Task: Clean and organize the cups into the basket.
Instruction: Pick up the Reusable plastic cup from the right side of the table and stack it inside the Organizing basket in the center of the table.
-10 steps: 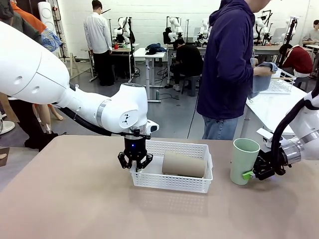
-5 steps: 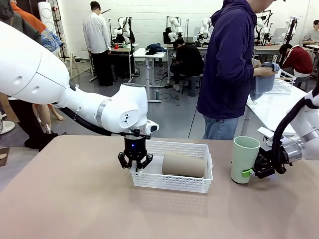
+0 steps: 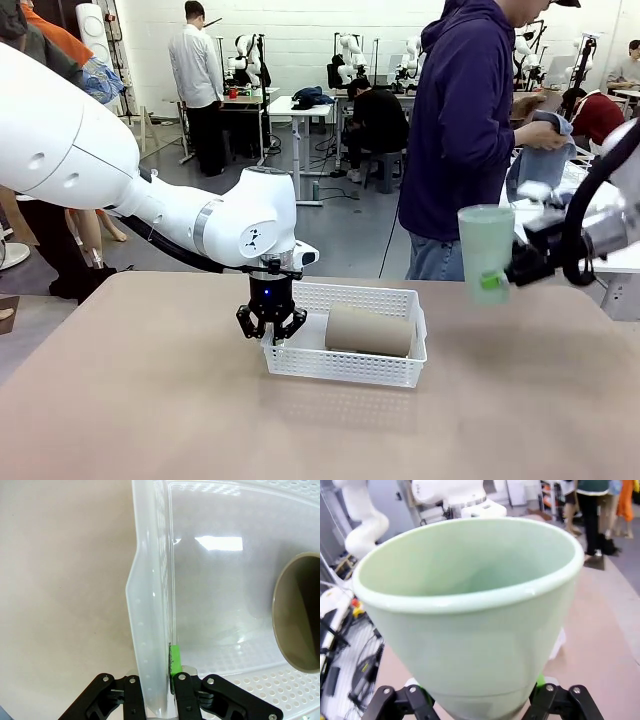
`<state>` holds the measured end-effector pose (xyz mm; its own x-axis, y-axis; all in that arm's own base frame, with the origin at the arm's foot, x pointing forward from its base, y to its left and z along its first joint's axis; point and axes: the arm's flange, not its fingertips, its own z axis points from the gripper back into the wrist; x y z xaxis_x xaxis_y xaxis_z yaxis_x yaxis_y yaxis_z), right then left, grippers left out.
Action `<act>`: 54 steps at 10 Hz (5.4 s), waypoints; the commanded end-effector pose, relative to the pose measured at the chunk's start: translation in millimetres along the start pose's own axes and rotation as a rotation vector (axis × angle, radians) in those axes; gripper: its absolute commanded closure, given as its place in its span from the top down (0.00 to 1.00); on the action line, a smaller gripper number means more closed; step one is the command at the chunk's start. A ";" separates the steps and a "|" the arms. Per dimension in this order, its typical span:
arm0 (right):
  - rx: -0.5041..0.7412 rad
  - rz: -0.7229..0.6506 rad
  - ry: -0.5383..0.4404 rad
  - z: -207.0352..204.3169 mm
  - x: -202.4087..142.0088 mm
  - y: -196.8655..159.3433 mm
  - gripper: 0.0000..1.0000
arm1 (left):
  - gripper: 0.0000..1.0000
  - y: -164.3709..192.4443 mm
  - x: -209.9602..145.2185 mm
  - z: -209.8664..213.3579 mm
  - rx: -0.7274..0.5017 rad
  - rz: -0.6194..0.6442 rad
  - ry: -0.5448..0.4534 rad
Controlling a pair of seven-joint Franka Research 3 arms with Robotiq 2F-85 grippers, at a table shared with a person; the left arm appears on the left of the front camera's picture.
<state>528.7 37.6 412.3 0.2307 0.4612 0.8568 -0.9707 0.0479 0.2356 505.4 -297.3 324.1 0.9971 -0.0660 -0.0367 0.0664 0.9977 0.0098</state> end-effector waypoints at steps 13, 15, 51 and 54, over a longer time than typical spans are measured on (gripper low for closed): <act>-0.194 -0.065 0.679 -98.7 163.1 6.6 0.81 | 0.00 1.8 -1.0 -1.2 0.001 -0.009 -0.005; -0.152 -0.062 0.802 -137.9 172.9 -17.2 0.81 | 0.00 1.8 -1.0 -1.2 0.001 -0.009 -0.005; 0.014 0.270 0.341 -22.7 93.5 30.1 1.00 | 0.00 1.8 -1.0 -1.2 0.001 -0.009 -0.005; -0.003 0.308 0.113 45.8 30.8 45.1 1.00 | 0.00 1.8 -1.0 -1.2 0.001 -0.009 -0.005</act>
<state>502.9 23.6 490.4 -0.0731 0.6064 0.7918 -0.9962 -0.0821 -0.0291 506.8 -297.0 324.3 0.9975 -0.0643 -0.0282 0.0644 0.9979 0.0051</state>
